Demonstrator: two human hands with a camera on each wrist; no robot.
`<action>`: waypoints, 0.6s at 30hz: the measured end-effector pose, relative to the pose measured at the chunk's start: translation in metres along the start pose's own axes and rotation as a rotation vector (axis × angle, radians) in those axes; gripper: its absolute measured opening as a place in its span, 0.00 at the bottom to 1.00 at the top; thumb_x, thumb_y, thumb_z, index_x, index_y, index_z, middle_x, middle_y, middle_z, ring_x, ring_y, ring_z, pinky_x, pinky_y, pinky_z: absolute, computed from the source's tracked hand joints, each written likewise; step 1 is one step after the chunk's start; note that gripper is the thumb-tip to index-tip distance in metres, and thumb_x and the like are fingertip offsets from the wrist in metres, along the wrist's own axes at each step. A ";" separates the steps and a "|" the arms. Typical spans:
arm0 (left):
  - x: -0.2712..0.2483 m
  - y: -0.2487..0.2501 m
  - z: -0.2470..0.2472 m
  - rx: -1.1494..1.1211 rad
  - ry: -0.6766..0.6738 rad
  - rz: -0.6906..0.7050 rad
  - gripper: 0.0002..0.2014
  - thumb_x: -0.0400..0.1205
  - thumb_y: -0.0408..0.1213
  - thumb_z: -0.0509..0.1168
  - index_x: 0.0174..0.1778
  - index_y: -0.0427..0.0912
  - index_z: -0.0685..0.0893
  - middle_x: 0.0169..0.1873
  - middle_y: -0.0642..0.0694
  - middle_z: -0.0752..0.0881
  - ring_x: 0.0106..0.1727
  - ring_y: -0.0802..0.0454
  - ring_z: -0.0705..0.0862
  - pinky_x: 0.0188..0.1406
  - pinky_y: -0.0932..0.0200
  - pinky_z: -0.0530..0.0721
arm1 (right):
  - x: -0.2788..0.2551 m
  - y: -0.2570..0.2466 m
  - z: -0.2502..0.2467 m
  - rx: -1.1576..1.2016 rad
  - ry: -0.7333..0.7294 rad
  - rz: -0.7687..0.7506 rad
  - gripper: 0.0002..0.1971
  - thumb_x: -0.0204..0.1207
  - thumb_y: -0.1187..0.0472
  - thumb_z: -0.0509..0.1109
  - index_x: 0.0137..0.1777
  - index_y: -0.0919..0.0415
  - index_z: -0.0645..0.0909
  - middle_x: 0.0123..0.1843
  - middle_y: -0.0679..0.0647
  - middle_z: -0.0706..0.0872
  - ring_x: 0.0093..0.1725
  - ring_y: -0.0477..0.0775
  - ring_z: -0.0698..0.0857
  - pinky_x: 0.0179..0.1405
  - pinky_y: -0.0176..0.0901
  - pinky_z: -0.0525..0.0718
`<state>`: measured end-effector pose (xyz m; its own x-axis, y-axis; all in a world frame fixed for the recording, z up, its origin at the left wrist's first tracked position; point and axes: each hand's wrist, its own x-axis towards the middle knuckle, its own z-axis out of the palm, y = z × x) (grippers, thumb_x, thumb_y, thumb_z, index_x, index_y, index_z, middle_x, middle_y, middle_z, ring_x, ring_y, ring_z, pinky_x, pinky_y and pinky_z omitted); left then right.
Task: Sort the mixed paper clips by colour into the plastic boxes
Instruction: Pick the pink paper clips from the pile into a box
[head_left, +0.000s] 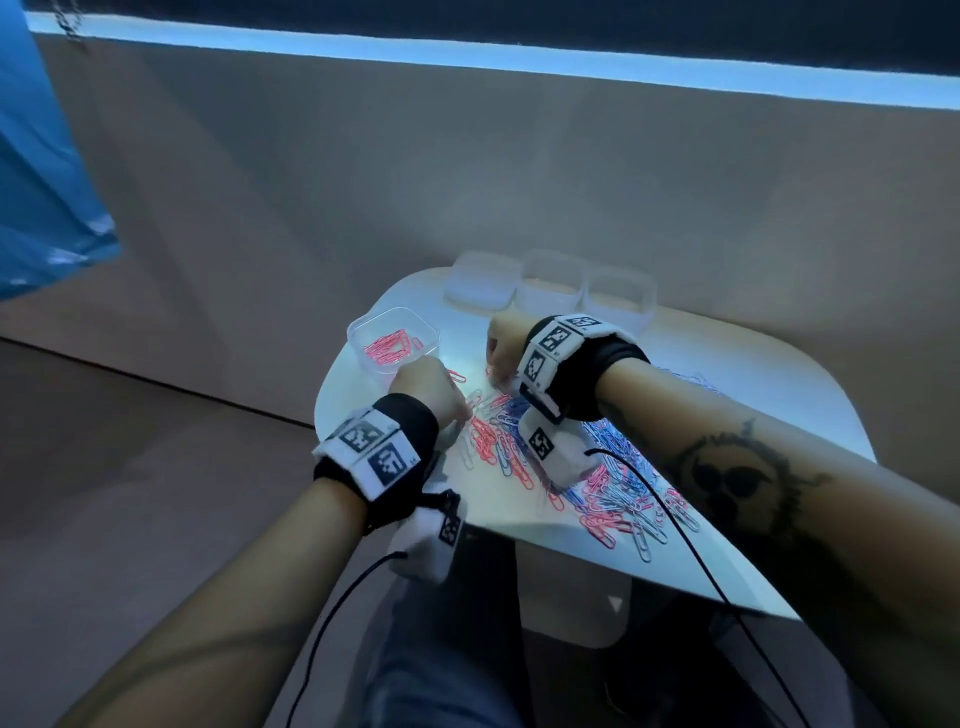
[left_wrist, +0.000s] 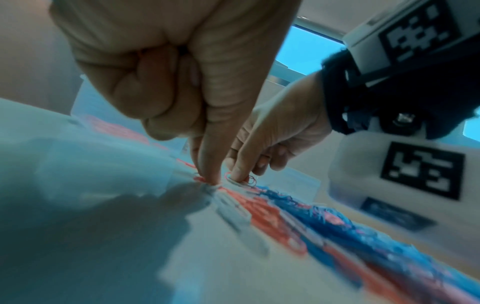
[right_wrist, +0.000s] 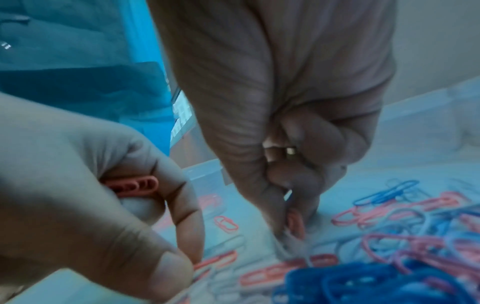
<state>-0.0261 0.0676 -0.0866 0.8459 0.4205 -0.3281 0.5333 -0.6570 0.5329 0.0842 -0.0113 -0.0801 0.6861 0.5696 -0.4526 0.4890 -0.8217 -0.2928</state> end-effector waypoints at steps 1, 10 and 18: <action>0.000 0.001 -0.002 -0.025 -0.055 -0.014 0.04 0.73 0.29 0.72 0.39 0.35 0.84 0.32 0.41 0.82 0.28 0.50 0.74 0.19 0.68 0.69 | -0.004 0.004 -0.003 0.041 -0.007 -0.009 0.17 0.75 0.63 0.68 0.64 0.66 0.79 0.43 0.54 0.77 0.47 0.55 0.76 0.56 0.48 0.79; -0.006 0.004 -0.014 -0.455 -0.191 -0.079 0.15 0.82 0.33 0.62 0.29 0.42 0.69 0.20 0.48 0.63 0.10 0.60 0.57 0.10 0.73 0.53 | -0.048 0.035 -0.029 0.507 0.017 -0.038 0.09 0.72 0.66 0.74 0.32 0.59 0.80 0.25 0.52 0.73 0.17 0.42 0.69 0.11 0.25 0.64; -0.019 0.031 0.004 -1.370 -0.332 -0.068 0.14 0.80 0.31 0.48 0.26 0.43 0.64 0.18 0.48 0.75 0.10 0.63 0.58 0.06 0.73 0.53 | -0.086 0.048 -0.035 0.807 -0.043 -0.084 0.12 0.80 0.62 0.65 0.33 0.58 0.73 0.32 0.51 0.77 0.28 0.43 0.71 0.18 0.28 0.64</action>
<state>-0.0261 0.0368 -0.0673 0.8844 0.1356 -0.4467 0.3037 0.5596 0.7711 0.0673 -0.0988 -0.0252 0.6349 0.6423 -0.4294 -0.0123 -0.5473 -0.8368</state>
